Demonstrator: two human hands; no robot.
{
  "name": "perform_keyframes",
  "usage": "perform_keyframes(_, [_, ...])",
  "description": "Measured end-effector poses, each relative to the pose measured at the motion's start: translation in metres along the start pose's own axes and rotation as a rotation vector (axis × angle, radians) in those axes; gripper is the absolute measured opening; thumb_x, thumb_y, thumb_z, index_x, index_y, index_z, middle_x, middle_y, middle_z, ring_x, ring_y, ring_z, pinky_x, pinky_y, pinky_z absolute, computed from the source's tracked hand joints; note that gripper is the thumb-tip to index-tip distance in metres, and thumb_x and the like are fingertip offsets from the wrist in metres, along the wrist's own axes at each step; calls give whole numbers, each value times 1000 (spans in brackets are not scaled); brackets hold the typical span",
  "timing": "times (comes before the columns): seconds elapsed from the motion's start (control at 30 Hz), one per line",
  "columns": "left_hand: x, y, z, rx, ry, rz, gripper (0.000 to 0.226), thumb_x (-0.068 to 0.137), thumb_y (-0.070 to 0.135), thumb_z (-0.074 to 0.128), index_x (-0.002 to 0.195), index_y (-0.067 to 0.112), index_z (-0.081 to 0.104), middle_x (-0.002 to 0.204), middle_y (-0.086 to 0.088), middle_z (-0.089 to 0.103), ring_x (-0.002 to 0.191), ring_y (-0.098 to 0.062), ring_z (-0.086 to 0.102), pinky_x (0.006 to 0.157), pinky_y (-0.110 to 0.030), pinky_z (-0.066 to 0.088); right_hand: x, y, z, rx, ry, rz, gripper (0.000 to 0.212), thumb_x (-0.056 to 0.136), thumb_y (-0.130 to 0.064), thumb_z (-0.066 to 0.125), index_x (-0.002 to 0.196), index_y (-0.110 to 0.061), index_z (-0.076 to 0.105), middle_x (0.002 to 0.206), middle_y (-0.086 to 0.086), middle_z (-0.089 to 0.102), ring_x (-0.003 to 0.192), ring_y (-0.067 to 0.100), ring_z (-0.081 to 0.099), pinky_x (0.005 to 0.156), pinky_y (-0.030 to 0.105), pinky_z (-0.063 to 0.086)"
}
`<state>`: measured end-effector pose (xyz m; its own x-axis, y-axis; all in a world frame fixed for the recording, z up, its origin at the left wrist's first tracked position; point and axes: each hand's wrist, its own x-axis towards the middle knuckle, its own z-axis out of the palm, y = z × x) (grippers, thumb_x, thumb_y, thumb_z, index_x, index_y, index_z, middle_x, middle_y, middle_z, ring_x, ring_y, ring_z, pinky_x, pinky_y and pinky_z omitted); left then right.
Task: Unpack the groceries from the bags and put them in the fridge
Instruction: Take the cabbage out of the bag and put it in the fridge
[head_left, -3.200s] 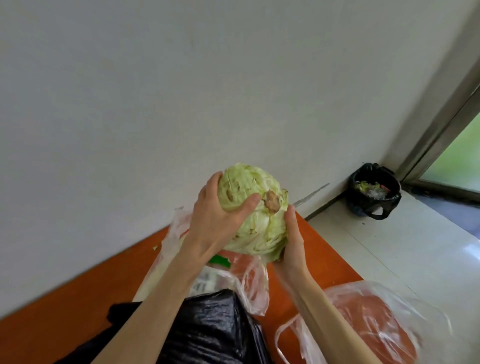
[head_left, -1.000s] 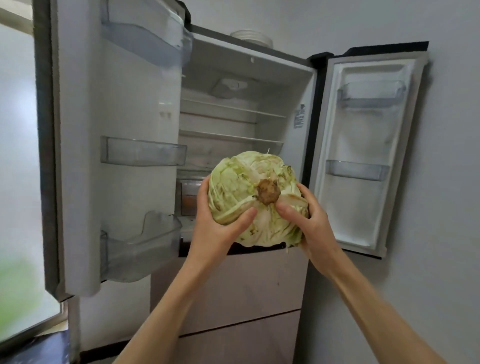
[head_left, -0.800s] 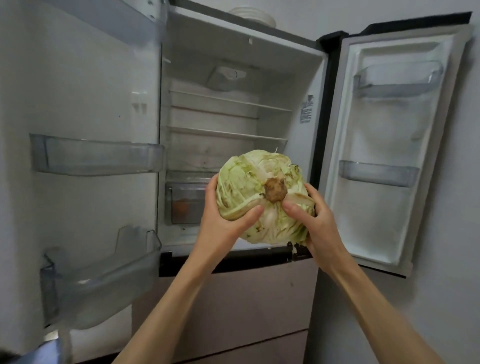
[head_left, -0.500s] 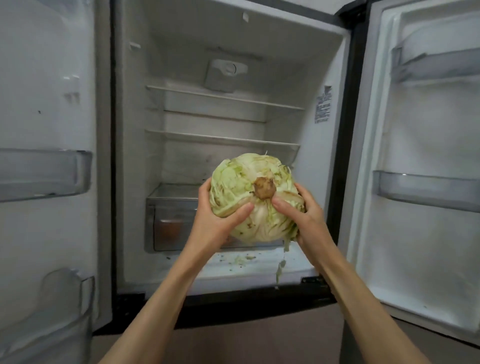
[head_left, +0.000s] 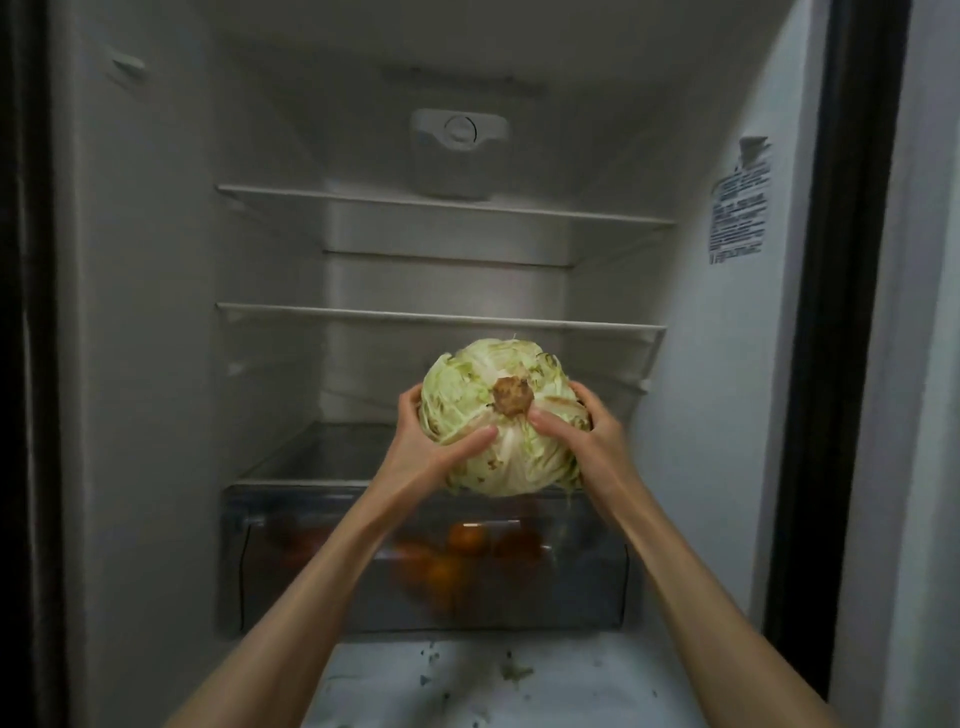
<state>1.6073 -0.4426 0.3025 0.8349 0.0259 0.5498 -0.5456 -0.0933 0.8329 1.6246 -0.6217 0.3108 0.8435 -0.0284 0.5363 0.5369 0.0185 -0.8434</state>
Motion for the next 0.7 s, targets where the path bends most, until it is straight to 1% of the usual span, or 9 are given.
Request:
perform_keyframes(0.1, [32,-21,5,10,-45,-12,95,67,30,78,139,26,18,117,11,44,102,-5,51,77,-20,50,26,19,-2,-7,11,4,59,75,-16,74,129,-16,51,115,4,63,100,18,64,80,31,55])
perform_keyframes(0.17, [54,-35,8,12,-62,-13,90,69,25,79,139,23,21,115,12,46,100,-1,51,75,-16,48,43,30,-5,-20,33,13,56,76,-14,74,128,-15,52,113,3,64,97,16,64,79,28,55])
perform_keyframes(0.3, [98,-63,19,25,-111,-31,94,60,36,82,136,22,28,126,4,50,108,-9,54,82,-20,48,80,50,-10,-39,88,43,56,77,-11,72,129,-10,50,114,7,63,95,16,63,79,27,54])
perform_keyframes(0.4, [123,-81,27,27,-131,-32,93,62,35,82,136,24,27,125,5,51,108,-8,54,74,-10,47,105,62,-15,-53,94,55,57,78,-9,71,130,-9,47,111,5,63,92,12,62,73,17,55])
perform_keyframes(0.5, [143,-94,36,51,-133,-34,90,67,27,81,138,17,27,127,2,50,108,-9,53,66,-6,47,122,74,-18,-84,95,65,57,79,-8,70,131,-8,48,117,9,63,95,17,62,73,16,54])
perform_keyframes(0.57, [154,-101,40,53,-145,-18,90,64,25,84,136,14,31,127,-2,54,108,-9,56,74,-8,50,129,81,-21,-70,116,73,57,79,-6,69,132,-8,48,116,10,63,98,19,63,77,21,54])
perform_keyframes(0.6, [157,-103,41,55,-161,-19,92,63,26,85,136,14,32,127,-3,55,109,-10,57,80,-14,51,132,84,-22,-63,125,72,56,79,-6,68,132,-8,48,116,9,64,99,20,63,80,23,54])
perform_keyframes(0.67, [158,-103,44,51,-178,-49,96,64,27,84,139,15,26,129,-1,52,113,-11,54,90,-23,49,135,88,-25,-68,127,76,55,80,-6,67,132,-8,48,117,10,63,101,20,62,82,24,53])
perform_keyframes(0.7, [158,-103,45,45,-168,-65,97,66,25,82,141,16,20,130,1,48,114,-10,51,91,-24,46,135,88,-25,-84,120,80,55,81,-7,67,133,-8,48,119,11,63,103,20,62,82,24,53])
